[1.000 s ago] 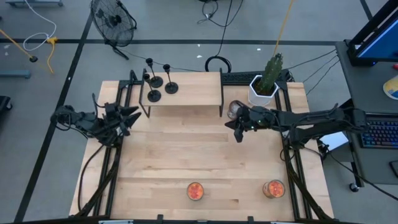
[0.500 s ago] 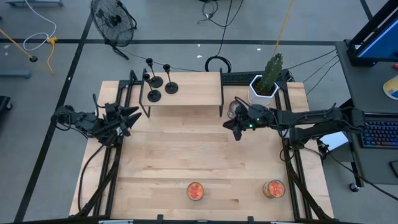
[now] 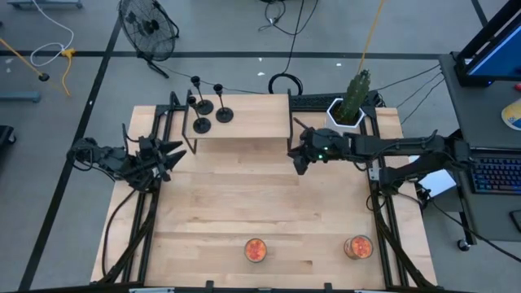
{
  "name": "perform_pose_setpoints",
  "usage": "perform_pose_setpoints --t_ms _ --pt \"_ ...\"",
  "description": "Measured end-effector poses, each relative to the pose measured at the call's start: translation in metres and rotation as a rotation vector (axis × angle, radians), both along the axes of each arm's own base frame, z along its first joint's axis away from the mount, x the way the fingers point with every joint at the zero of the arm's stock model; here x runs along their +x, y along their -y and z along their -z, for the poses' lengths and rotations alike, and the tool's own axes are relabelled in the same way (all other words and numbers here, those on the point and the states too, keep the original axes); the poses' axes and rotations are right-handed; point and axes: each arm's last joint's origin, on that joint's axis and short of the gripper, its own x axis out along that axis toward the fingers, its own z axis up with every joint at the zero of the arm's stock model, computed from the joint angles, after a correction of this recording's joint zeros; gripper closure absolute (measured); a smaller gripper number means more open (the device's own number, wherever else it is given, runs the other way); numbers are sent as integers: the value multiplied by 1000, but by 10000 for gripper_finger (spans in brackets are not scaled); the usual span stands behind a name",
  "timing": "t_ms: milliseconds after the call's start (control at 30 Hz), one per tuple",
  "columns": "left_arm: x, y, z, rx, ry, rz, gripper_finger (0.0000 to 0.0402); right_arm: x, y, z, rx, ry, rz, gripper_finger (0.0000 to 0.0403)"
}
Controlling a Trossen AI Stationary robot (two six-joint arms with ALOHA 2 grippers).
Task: Pick & Place candle stick holders
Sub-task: Put the brown scented candle on the shelf
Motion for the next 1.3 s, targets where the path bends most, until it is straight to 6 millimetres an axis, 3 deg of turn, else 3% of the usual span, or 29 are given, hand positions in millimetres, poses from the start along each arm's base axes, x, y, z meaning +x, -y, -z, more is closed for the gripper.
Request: perform_pose_setpoints --t_ms 300,467,867,1300 --pt "1 2 0 24 -12 57 195 4 12 -17 -24 -276 115 314" --pt "1 2 0 27 -15 93 195 -1 23 -9 83 -392 241 314" --pt "1 3 0 33 -18 115 195 -9 50 0 338 -351 618 314" --pt "2 3 0 34 -19 128 195 -20 48 5 460 -421 756 314"
